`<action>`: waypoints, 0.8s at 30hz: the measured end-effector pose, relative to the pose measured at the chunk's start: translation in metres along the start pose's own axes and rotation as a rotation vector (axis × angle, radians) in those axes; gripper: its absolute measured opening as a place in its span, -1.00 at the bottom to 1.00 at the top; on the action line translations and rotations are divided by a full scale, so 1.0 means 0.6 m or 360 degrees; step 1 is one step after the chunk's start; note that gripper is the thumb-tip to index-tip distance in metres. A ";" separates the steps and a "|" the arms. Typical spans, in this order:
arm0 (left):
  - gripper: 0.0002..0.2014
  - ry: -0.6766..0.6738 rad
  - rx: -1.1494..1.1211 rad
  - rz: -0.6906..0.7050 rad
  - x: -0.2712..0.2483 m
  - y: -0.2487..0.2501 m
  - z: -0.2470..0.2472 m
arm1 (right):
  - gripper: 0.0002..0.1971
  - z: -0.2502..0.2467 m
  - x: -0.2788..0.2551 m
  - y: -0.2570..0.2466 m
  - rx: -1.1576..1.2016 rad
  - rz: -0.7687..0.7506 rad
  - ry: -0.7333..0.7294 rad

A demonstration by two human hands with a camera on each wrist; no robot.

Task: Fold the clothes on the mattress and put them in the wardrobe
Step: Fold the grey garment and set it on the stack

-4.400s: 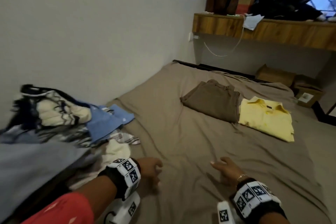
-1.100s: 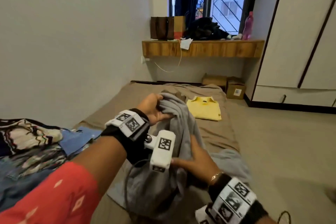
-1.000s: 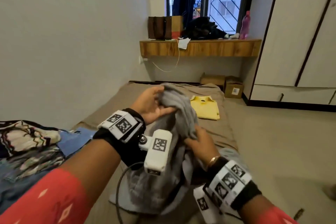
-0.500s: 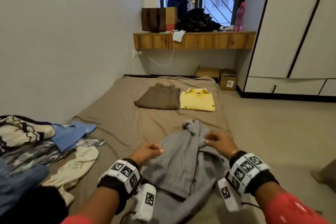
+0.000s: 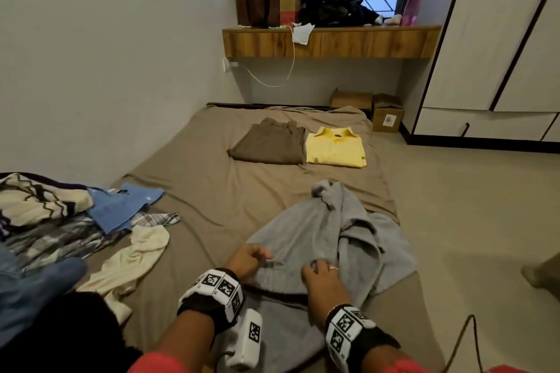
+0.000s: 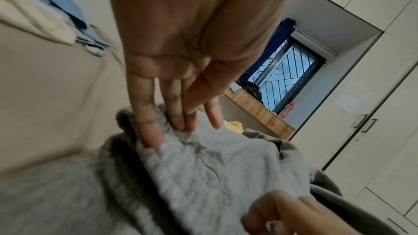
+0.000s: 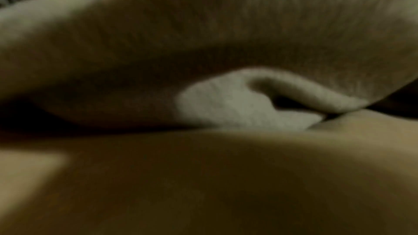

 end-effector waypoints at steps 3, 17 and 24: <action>-0.62 -0.0471 0.0318 0.0087 -0.016 0.020 0.036 | -0.69 -0.095 0.000 0.020 0.0455 -0.0010 0.0253; -0.72 0.0581 0.0085 0.1123 -0.195 0.481 -0.219 | -0.48 -0.500 -0.072 0.044 -0.0169 -0.0166 0.0863; -0.63 0.0757 0.0391 0.0975 -0.247 0.494 -0.345 | -0.86 -0.575 -0.134 0.176 -0.0179 0.0149 0.0821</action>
Point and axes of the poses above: each hand's wrist, its own x-axis towards the middle knuckle, its own z-axis out of the palm, y = z × x, the point moved 10 cm from there along x, towards the middle knuckle, and after that the axes turned 6 degrees about -y, right-handed, at the moved point
